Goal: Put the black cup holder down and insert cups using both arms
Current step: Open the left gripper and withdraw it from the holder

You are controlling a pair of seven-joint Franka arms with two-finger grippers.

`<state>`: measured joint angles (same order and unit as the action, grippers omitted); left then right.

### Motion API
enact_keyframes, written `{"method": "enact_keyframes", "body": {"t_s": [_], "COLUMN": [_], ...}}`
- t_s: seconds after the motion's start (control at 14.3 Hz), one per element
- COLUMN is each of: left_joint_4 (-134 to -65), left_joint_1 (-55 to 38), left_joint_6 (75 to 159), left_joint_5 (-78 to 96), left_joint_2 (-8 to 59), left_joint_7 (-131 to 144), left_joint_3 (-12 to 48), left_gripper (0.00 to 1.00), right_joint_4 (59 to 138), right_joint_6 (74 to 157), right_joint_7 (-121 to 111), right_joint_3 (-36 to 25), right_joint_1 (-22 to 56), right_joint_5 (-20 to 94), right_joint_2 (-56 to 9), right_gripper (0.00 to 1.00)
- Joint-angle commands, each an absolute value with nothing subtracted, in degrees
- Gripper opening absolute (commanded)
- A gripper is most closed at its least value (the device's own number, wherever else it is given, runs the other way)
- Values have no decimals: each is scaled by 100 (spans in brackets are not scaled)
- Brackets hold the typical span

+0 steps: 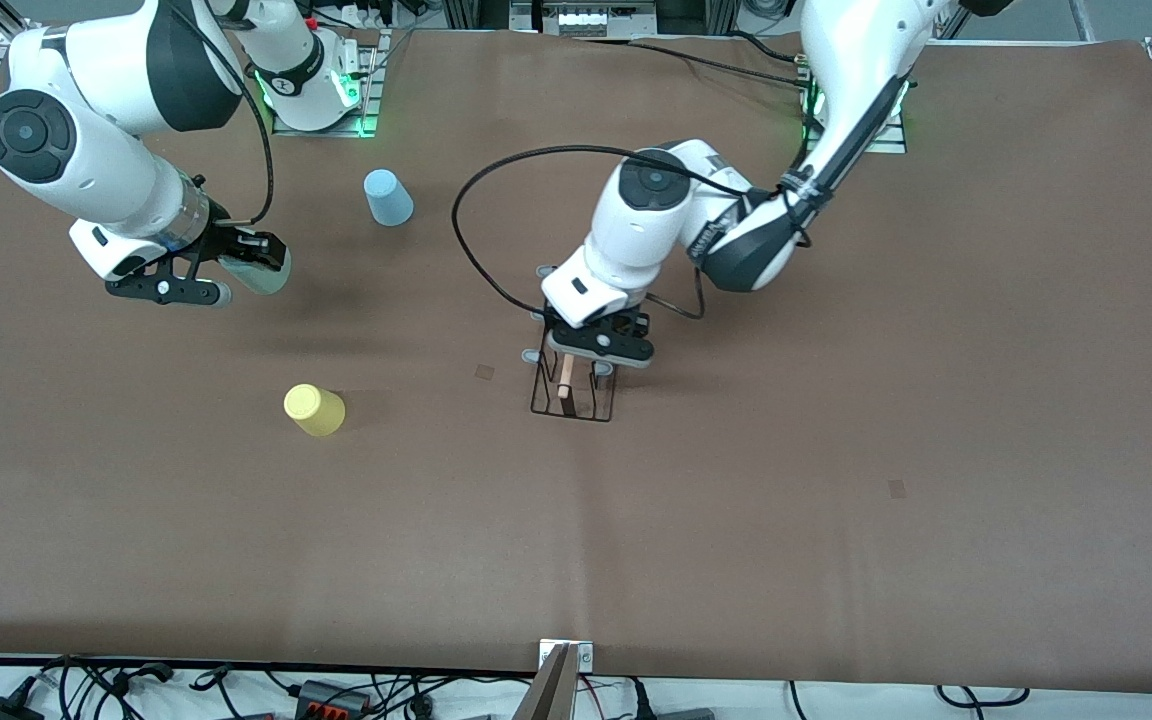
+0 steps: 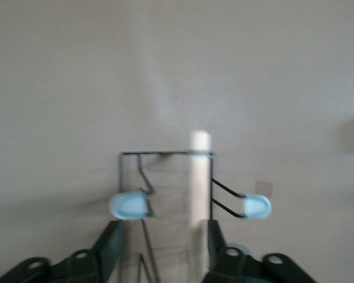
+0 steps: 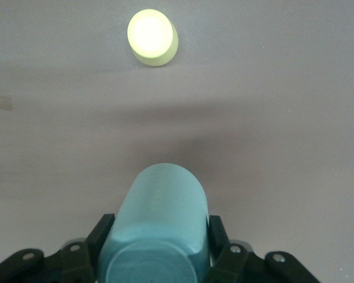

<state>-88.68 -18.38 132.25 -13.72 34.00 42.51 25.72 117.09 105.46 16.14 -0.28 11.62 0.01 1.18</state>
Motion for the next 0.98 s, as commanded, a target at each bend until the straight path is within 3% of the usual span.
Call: {"method": "enact_keyframes", "body": {"t_s": [0.0, 0.28, 0.49, 0.91], "left_joint_4": [-8877, -8886, -8877, -8877], "left_joint_1": [-1522, -706, -20, 1123], "left_joint_6": [12229, 10936, 10496, 9572], "left_joint_5": [-1547, -1556, -1486, -1241], "left_joint_2": [2753, 2093, 1785, 1450], "left_joint_7": [4307, 4132, 2529, 346], "left_joint_3": [2602, 2628, 2637, 2654], "left_gripper": [100, 100, 100, 100], "right_joint_4": [11619, 11619, 11593, 11531], "right_joint_6": [10433, 10502, 10739, 12239], "right_joint_7": [1634, 2125, 3230, 6576], "right_joint_3": [-18, -9, -9, 367], "right_joint_1": [1257, 1485, 2046, 3269], "right_joint_5": [88, 140, 509, 510], "right_joint_2": [106, 106, 44, -595], "right_gripper": [19, 19, 19, 19]}}
